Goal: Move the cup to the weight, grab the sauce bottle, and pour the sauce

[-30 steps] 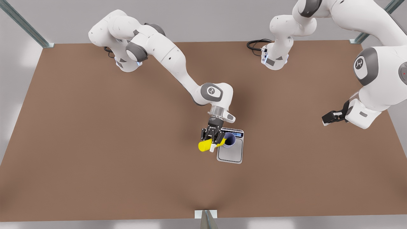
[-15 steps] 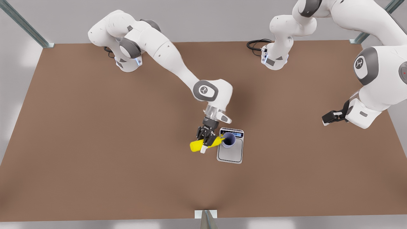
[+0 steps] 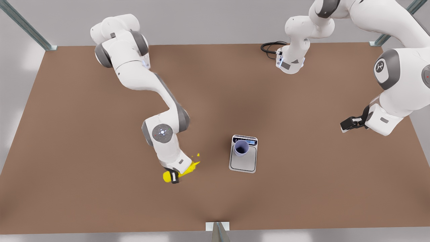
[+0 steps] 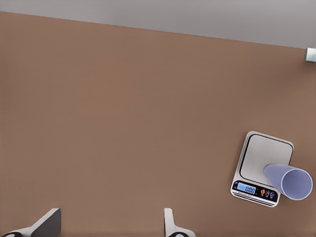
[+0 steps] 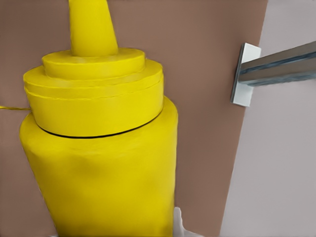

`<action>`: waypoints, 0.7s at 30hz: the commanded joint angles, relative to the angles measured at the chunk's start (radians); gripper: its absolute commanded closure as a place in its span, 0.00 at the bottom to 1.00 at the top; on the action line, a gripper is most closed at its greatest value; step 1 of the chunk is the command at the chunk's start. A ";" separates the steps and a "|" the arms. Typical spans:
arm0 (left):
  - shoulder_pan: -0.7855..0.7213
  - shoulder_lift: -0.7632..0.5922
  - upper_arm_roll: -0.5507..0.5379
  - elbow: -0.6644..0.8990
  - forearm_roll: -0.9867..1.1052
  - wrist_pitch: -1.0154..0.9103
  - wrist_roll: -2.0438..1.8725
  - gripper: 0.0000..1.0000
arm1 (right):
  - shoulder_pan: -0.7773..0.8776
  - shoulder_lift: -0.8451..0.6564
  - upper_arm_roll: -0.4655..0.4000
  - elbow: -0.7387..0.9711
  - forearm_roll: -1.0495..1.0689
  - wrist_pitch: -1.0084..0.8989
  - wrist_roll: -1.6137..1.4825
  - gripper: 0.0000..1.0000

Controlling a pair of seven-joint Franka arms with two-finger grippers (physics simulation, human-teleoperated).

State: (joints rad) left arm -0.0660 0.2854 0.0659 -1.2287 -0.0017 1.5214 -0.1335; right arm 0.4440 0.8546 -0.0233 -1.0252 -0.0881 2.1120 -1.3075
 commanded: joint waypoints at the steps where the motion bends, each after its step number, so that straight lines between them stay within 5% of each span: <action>1: 0.000 0.000 0.000 0.000 0.000 0.000 0.000 0.00 | -0.011 -0.005 0.000 -0.010 0.017 0.000 -0.015 0.46; 6: 0.000 0.001 0.000 0.000 0.000 -0.001 0.000 0.00 | -0.156 -0.006 0.000 -0.087 0.390 -0.021 -0.301 0.46; 12: 0.000 0.001 0.000 0.000 0.000 0.000 0.000 0.00 | -0.326 0.015 0.006 -0.156 0.771 -0.262 -0.535 0.46; 21: 0.000 0.000 0.000 0.000 0.000 0.000 0.000 0.00 | -0.401 0.121 0.006 -0.205 1.133 -0.345 -0.840 0.46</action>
State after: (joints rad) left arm -0.0660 0.2848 0.0659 -1.2287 -0.0017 1.5217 -0.1335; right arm 0.0430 0.9846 -0.0170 -1.2316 1.0787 1.7480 -2.1786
